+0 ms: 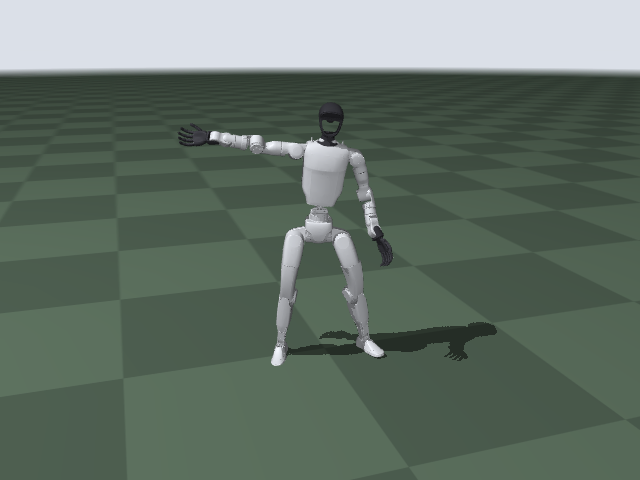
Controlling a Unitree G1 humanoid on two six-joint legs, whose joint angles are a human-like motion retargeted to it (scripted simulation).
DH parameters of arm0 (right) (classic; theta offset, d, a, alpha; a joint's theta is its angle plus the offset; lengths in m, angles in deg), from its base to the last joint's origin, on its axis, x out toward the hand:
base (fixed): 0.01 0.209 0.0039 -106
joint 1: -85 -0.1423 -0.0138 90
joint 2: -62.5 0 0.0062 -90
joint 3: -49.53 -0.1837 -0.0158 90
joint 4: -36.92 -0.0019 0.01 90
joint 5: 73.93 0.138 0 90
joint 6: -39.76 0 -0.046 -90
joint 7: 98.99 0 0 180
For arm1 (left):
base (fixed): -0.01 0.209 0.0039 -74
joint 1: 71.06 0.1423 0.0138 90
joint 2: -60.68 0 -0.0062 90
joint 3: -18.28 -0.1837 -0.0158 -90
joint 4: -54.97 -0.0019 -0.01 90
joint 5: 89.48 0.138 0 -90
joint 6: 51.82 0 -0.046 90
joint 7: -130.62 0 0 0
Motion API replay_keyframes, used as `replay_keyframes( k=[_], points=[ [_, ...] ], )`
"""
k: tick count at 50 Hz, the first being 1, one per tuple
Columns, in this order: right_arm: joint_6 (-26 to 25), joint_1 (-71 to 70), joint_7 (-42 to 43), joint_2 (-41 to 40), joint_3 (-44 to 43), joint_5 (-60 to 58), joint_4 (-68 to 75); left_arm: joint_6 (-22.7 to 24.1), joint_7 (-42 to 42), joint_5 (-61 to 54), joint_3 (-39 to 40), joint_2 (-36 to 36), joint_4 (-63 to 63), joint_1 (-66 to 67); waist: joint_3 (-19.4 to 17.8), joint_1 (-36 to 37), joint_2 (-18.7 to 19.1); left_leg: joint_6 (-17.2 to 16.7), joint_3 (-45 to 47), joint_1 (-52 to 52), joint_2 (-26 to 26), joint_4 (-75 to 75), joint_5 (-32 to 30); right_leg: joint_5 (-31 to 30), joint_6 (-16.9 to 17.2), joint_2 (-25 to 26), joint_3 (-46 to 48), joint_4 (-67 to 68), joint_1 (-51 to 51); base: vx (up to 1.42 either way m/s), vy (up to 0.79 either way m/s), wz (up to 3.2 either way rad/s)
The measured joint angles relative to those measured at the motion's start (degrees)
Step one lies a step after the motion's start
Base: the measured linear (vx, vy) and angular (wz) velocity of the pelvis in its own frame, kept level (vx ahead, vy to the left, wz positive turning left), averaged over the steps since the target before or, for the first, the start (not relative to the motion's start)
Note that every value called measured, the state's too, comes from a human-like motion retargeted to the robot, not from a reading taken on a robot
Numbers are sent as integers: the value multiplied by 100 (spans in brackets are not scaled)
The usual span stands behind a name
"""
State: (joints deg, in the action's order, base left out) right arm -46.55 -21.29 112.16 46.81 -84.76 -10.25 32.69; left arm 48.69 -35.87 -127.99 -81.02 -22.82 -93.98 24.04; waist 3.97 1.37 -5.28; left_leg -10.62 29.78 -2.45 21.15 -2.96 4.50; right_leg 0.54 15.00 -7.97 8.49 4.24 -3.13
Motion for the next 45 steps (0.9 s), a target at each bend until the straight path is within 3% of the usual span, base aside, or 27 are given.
replay_keyframes(
  k=[8, 10, 12, 13, 16, 22, 27, 38, 45],
  points=[
    [9, -252, -764, 2354, -388, -1095, -421, 311, 456, 584, -381, 493, -294, -34, 5, 547, -785, -221, -714, 102, -249, 221, 114, -953, 0, -335, 183, 621, -129, 3, 39, 73],
    [82, 140, -876, 2837, -852, -1605, -749, 356, 582, 794, -489, 589, -381, -62, -49, 663, -887, -213, -909, 90, -277, 296, 121, -1273, 0, -380, 184, 915, -205, 6, 37, 93],
    [182, 1795, -809, 3543, -2505, -2371, -986, 390, 675, 1031, -395, 511, -489, 65, -5, 558, -828, -224, -1141, 70, -279, 368, 115, -1575, 0, -394, 143, 1246, -278, 8, 34, 107],
    [243, 2259, -772, 3787, -2891, -2791, -1187, 406, 708, 1142, -348, 517, -518, 162, 44, 511, -824, -240, -1260, 74, -258, 388, 116, -1739, 0, -370, 93, 1372, -309, 10, 30, 111],
    [309, 3190, -550, 3869, -3378, -4404, -2189, 465, 779, 1410, -203, 814, -581, 371, 157, 429, -1053, -330, -1643, 97, -142, 439, 109, -2202, 0, -180, -183, 1663, -381, 12, 21, 115],
    [-23, 3578, -365, 3869, -2452, -7782, -3792, 631, 859, 1526, 16, 1569, -637, 368, 142, 583, -1819, -429, -2443, 136, 25, 572, 104, -2927, 0, 422, -986, 1753, -260, 15, 4, 123],
    [-140, 3380, -374, 3869, -1500, -9330, -4928, 719, 979, 1483, 121, 1779, -637, 133, -217, 1164, -2270, -435, -2989, -94, 0, 686, 212, -3054, 0, 748, -1537, 1832, 187, 25, -4, 117],
    [-301, 3311, -507, 3869, -784, -10264, -5838, 766, 1109, 997, 457, 1746, -625, 125, -1070, 2385, -2451, -438, -3405, -519, 29, 690, 397, -3054, 0, 1150, -2258, 1743, 988, 17, -6, 51],
    [-486, 2984, -379, 3869, -661, -10221, -5520, 692, 1038, 824, 679, 1758, -783, 428, -1056, 2373, -2404, -438, -3000, -546, 205, 710, 229, -2914, 0, 1170, -2396, 1294, 1092, -6, -6, -43]
  ],
)
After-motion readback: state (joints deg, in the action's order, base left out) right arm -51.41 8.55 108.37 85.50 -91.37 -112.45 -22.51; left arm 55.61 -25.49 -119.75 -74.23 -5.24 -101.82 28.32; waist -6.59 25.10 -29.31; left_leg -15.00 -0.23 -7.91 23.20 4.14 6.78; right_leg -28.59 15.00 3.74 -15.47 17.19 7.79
